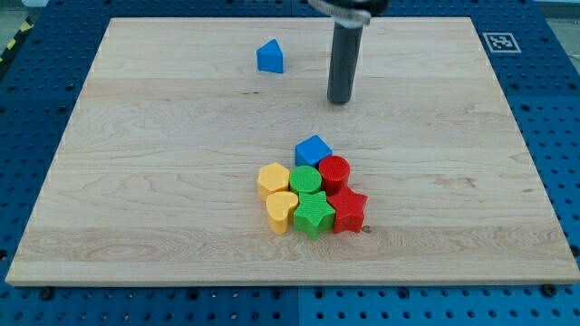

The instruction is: Place the blue triangle at the top left of the yellow hexagon

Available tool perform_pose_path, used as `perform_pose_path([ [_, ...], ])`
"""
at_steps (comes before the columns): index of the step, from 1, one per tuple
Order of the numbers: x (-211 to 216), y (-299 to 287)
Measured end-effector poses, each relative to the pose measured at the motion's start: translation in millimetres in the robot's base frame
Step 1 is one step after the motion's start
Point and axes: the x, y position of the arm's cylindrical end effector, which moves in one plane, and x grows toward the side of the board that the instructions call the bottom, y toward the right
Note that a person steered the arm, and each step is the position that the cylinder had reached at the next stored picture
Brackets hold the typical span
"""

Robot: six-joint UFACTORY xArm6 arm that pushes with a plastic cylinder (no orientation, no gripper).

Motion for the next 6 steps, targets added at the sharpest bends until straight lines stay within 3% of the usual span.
perform_pose_path([
  [2, -82.0, -52.9],
  [3, -75.2, -98.7],
  [4, -31.7, -131.0],
  [6, 34.2, -134.2],
])
